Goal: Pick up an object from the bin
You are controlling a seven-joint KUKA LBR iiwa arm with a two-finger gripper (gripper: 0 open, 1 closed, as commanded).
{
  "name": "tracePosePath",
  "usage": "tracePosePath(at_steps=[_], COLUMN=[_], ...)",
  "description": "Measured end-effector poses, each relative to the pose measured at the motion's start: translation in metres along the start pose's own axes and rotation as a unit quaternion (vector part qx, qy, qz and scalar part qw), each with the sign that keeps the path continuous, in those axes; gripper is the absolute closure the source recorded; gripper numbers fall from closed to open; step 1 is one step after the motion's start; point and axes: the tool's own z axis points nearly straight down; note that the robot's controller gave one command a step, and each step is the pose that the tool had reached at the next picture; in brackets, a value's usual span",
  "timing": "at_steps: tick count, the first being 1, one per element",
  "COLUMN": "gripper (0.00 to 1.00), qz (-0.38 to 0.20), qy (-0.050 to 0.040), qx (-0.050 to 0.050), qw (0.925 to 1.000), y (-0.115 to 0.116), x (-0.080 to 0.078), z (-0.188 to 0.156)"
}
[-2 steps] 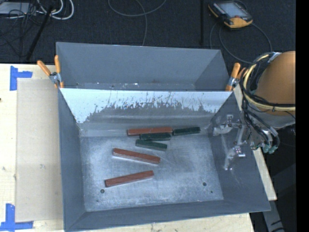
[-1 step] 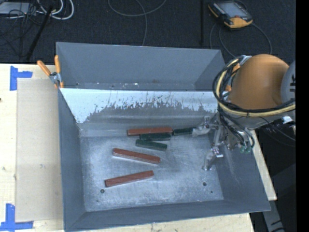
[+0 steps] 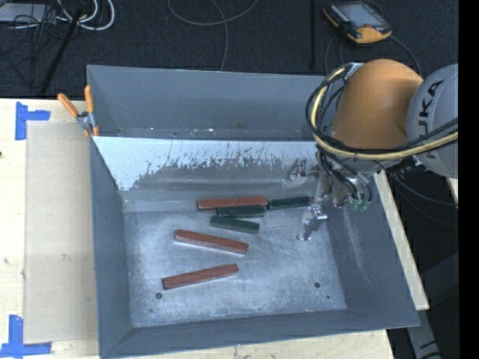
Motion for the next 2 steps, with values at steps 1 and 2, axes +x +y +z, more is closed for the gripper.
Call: tracePosePath(at_steps=[1,2], gripper=[0.0,0.0], qz=[0.025,0.007], qy=[-0.0023,-0.0024], qx=[0.002,0.001], qw=[0.9997,1.0], y=[0.028,0.057], x=[-0.022,-0.023], z=[0.019,0.079])
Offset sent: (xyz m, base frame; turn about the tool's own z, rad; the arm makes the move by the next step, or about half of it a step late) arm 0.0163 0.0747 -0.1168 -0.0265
